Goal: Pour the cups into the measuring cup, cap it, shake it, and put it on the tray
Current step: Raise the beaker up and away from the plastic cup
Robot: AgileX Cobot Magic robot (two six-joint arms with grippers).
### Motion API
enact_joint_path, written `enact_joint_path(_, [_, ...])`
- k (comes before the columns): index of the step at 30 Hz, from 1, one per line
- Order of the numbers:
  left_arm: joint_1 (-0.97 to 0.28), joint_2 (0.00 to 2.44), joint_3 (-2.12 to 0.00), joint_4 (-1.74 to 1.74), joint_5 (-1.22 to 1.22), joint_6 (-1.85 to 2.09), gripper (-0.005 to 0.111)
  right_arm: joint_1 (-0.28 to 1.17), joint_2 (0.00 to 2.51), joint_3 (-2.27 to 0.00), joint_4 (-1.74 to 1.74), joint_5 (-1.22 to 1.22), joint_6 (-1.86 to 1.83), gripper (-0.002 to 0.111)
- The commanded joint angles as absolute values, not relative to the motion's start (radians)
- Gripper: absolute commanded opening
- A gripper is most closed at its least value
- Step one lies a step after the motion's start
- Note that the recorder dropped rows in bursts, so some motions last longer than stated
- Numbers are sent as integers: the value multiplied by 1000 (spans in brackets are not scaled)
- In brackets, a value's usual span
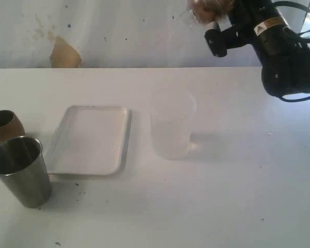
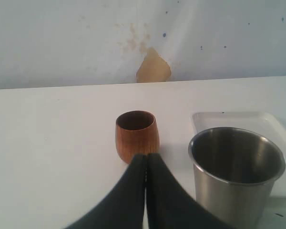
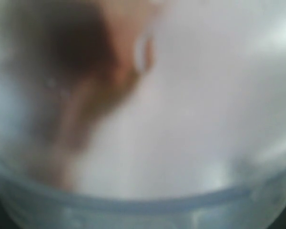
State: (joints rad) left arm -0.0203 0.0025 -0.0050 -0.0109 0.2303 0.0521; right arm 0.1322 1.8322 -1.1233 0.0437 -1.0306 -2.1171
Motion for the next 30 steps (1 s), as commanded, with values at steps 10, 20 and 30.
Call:
enact_joint_path(10, [-23,0,0,-7,232,50,1,128,1826,-1127,48,-1056,-2108,0])
enact_joint_path(20, [-23,0,0,-7,232,50,1,128,1826,-1127,249,-1044,-1592,0])
enact_joint_path(30, [-23,0,0,-7,232,50,1,128,1824,-1127,102,-1063,-438,0])
